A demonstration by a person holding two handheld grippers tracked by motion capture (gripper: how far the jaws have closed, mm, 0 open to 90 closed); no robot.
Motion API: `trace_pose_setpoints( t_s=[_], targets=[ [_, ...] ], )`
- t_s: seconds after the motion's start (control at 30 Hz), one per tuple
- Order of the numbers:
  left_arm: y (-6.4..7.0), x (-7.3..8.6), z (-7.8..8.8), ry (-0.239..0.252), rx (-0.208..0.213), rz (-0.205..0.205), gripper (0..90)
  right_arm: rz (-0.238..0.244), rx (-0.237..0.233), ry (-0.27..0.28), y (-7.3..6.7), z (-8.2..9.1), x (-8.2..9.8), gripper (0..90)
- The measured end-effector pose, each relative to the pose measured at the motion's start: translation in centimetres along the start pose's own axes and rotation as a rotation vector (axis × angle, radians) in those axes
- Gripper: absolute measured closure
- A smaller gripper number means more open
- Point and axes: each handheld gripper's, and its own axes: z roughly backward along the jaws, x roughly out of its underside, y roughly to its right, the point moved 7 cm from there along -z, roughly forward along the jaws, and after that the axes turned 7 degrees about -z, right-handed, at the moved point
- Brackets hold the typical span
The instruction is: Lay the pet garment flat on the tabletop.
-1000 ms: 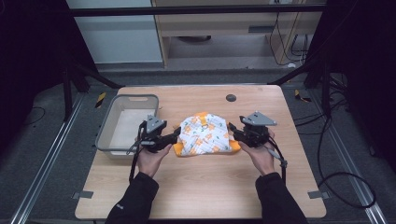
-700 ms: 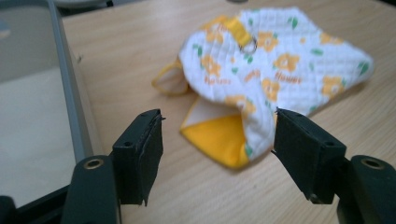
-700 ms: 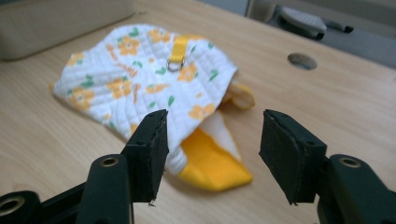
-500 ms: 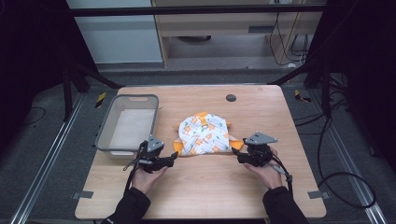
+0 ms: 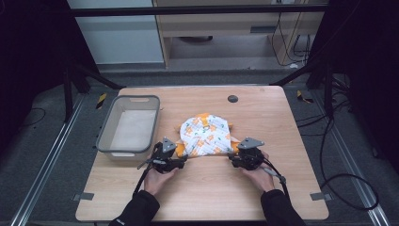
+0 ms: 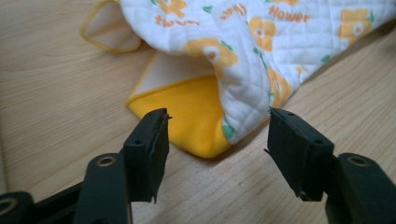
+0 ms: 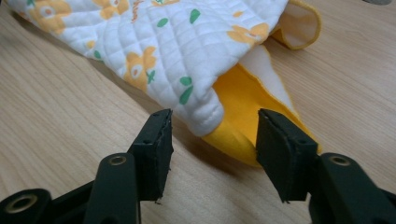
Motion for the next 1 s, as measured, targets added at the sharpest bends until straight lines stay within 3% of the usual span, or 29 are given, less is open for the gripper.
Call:
trace_pose_setpoints(
  t_s=[0.03, 0.07, 0.3, 0.4, 0.47, 0.6, 0.7, 0.73, 0.87, 0.93, 1.0],
  targets=[
    [0.2, 0.1, -0.3, -0.01, 0.001, -0.011, 41.5, 0.007, 0.009, 0.004, 0.1, -0.1, 0.0, 48.6],
    [0.4, 0.1, -0.6, -0.021, 0.0, -0.015, 48.5, 0.004, 0.017, 0.006, 0.2, -0.2, 0.0, 53.7],
    [0.3, 0.1, -1.3, -0.028, -0.029, -0.022, 59.4, 0.009, 0.001, -0.004, -0.1, -0.6, -0.1, 70.6],
    [0.2, 0.0, -1.3, -0.021, -0.026, -0.017, 73.3, -0.002, -0.011, -0.016, -0.5, -0.8, -0.3, 79.8],
    [0.2, -0.1, -1.3, -0.009, -0.016, 0.01, 77.6, -0.004, -0.016, -0.019, -0.7, -0.7, -0.4, 81.4],
    [0.3, -0.3, -0.7, -0.007, 0.007, 0.012, 81.4, -0.017, -0.045, -0.007, -1.0, 0.1, -0.9, 82.4],
    [0.5, -1.3, 1.6, 0.03, 0.054, 0.025, 82.6, -0.036, -0.088, 0.021, -1.2, 2.0, -1.6, 82.5],
    [0.5, -1.3, 1.6, 0.03, 0.054, 0.025, 82.7, -0.036, -0.088, 0.021, -1.2, 2.0, -1.6, 82.5],
    [1.5, -2.7, 5.2, 0.096, 0.121, 0.02, 82.9, -0.055, -0.147, 0.061, -1.9, 5.8, -2.0, 82.6],
    [1.8, -2.9, 6.2, 0.104, 0.144, 0.014, 82.9, -0.056, -0.157, 0.065, -2.0, 6.3, -2.0, 82.6],
    [2.4, -3.5, 8.0, 0.13, 0.167, 0.005, 82.8, -0.071, -0.21, 0.083, -2.8, 8.5, -2.2, 82.2]
  ],
)
